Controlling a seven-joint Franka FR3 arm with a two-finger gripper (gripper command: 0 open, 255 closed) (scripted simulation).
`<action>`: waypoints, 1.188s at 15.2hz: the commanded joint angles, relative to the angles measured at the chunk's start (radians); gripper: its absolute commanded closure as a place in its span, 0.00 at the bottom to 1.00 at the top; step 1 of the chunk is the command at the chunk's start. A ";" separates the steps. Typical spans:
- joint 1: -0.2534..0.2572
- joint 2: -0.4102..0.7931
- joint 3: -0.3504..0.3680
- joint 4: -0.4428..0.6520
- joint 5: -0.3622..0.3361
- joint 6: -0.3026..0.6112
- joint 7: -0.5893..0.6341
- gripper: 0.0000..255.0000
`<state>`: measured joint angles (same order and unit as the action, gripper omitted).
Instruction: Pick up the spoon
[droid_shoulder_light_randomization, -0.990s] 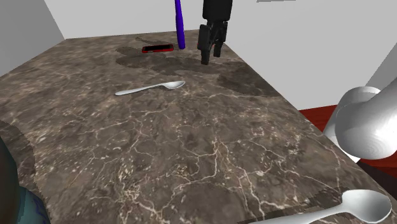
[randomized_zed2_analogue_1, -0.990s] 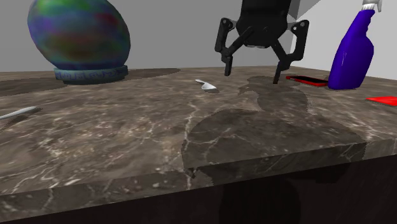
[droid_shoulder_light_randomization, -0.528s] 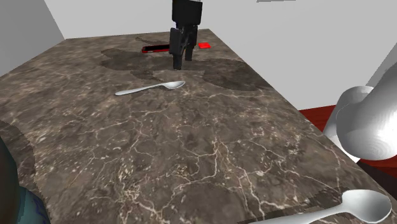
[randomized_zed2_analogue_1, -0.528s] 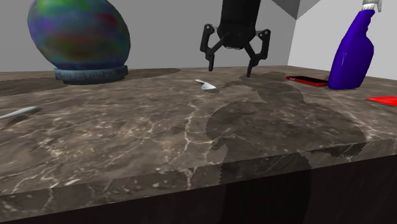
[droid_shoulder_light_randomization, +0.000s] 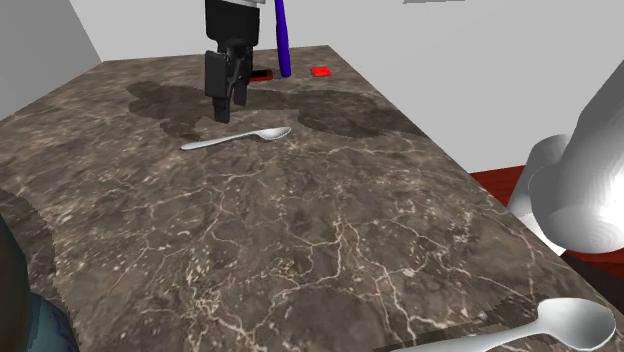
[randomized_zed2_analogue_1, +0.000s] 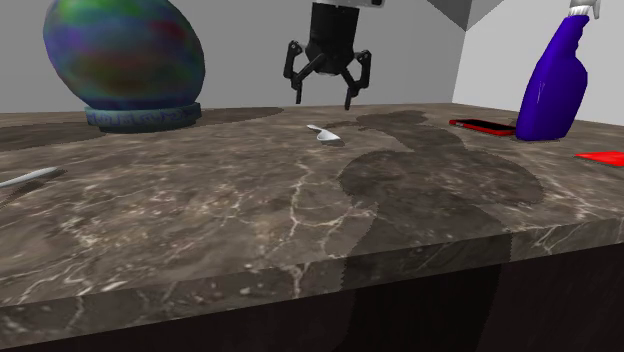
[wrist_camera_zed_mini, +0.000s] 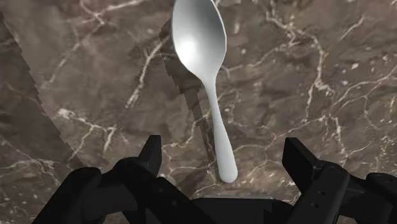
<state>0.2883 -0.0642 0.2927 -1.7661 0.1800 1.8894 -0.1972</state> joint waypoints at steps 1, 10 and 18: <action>0.011 0.032 0.011 0.033 -0.002 0.010 -0.019 0.00; 0.013 0.029 0.013 -0.073 0.006 0.111 -0.036 0.00; 0.012 0.027 0.013 -0.075 0.006 0.112 -0.036 1.00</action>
<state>0.3007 -0.0375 0.3054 -1.8415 0.1863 2.0014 -0.2336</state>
